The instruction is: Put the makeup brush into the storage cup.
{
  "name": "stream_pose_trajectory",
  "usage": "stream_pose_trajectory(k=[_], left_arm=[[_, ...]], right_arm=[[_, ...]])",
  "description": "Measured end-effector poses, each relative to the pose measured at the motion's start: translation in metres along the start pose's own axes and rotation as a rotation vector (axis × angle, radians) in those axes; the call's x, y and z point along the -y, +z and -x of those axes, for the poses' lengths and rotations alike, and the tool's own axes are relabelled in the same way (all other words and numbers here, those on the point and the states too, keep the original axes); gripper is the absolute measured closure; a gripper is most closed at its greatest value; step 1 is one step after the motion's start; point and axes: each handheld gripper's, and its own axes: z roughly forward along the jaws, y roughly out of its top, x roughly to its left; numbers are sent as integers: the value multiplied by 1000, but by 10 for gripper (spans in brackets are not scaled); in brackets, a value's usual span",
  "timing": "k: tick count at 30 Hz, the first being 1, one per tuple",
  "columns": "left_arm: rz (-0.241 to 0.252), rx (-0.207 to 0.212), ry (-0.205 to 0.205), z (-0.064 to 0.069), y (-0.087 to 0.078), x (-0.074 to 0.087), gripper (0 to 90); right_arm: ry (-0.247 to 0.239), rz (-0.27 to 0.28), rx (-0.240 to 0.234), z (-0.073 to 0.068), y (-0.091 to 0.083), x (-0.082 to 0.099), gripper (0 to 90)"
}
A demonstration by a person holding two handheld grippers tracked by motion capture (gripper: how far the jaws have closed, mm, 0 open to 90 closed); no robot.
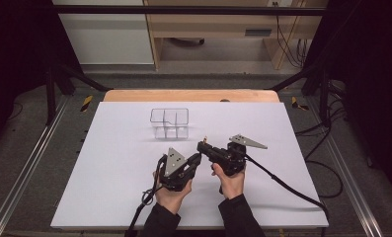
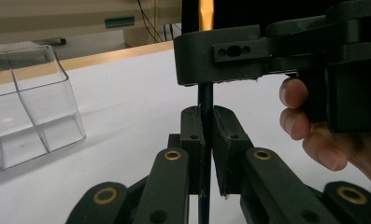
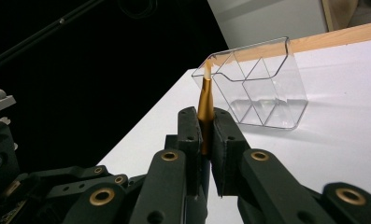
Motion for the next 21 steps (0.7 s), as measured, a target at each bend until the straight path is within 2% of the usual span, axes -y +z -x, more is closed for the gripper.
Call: stream_pose_trajectory(k=[4, 6, 7, 8, 10, 14, 21], left_arm=[[-16, 2, -12, -2, 0, -1, 802], [-32, 5, -17, -4, 0, -1, 700], [-40, -9, -7, -5, 1, -1, 657], [-40, -9, -7, -5, 1, -1, 631], [-55, -11, -6, -6, 3, -1, 594], [-91, -18, 11, -5, 9, -4, 596], [-95, -11, 19, -1, 13, -8, 671]], right_arm=[[-1, -2, -2, 1, 0, 1, 837], [-9, 5, -6, 0, -1, 1, 837], [-18, 6, -6, 1, -1, 0, 837], [-18, 6, -6, 1, -1, 0, 837], [-53, 2, -6, 1, -2, 0, 836], [-78, 5, -21, 0, -2, 0, 837], [-107, 2, -30, 0, -3, 2, 837]])
